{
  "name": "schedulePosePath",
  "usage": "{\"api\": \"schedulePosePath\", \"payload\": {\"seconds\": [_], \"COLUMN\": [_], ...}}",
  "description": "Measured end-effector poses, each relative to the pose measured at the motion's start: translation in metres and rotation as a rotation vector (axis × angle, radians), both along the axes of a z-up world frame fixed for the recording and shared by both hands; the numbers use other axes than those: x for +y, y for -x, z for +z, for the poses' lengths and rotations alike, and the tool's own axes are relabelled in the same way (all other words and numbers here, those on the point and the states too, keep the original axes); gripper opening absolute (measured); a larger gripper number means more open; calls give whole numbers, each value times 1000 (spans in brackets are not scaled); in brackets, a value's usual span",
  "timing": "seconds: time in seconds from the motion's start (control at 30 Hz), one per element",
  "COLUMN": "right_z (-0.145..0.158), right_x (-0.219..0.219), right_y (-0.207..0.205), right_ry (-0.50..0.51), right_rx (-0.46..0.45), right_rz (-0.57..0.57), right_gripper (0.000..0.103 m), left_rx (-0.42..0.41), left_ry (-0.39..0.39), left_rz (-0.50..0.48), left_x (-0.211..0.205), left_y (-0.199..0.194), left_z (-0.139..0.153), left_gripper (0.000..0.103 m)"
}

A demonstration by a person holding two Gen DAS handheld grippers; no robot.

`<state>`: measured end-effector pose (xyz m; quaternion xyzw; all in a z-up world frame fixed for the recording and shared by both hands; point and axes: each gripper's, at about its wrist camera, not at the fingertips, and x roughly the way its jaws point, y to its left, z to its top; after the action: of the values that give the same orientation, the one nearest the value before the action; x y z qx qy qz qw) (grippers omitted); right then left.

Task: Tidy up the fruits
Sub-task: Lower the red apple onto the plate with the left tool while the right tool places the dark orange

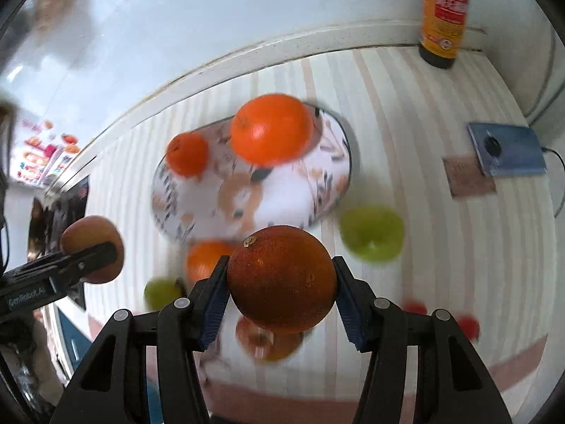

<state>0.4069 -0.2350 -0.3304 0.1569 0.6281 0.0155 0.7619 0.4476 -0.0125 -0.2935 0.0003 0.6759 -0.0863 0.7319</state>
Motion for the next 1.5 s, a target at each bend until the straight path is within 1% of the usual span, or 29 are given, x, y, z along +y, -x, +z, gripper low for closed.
{"api": "schedulePosePath", "payload": {"seconds": [0.1,0.23,0.4,0.63,0.7,0.77,0.8,0.83,0.87,0.93,0.97,1.1,1.17,1.27,1.47,1.5], "right_z": [-25,-49,-63,-73,-70,-65,-63,-61,-59,-54,-51,-37,-29,-16,16,22], "right_x": [-3,-5,-8,-10,-12,-13,-14,-14,-15,-14,-14,-12,-7,0,10,14], "right_y": [-27,-47,-65,-74,-75,-77,-78,-79,-80,-76,-74,-63,-55,-44,-16,-11], "right_ry": [31,40,43,40,37,56,61,63,70,94,104,126,148,145,173,174], "right_rx": [41,85,107,126,118,111,116,119,120,125,125,115,101,80,16,5], "right_rz": [9,-1,1,-8,-17,-19,-18,-15,-13,-4,0,6,14,21,41,42], "right_gripper": [58,58,59,59,66,79,84,92,94,94,94,94,94,94,94,94], "left_rx": [41,76,108,140,150,149,144,137,131,119,109,81,56,29,-74,-91], "left_ry": [-38,-76,-87,-132,-133,-125,-128,-126,-125,-114,-107,-79,-82,-76,-108,-104], "left_rz": [3,9,-5,-45,-46,-25,-15,-9,-2,5,10,27,26,27,7,5], "left_x": [-2,-3,-9,-20,-19,-17,-17,-17,-15,-11,-7,3,7,9,8,6], "left_y": [-27,-48,-62,-64,-63,-63,-65,-67,-68,-64,-66,-62,-57,-44,-5,3], "left_z": [-24,-50,-66,-88,-93,-95,-95,-97,-95,-88,-85,-68,-58,-43,-3,5], "left_gripper": [65,65,65,65,66,66,66,66,66,74,84,92,92,92,92,92]}}
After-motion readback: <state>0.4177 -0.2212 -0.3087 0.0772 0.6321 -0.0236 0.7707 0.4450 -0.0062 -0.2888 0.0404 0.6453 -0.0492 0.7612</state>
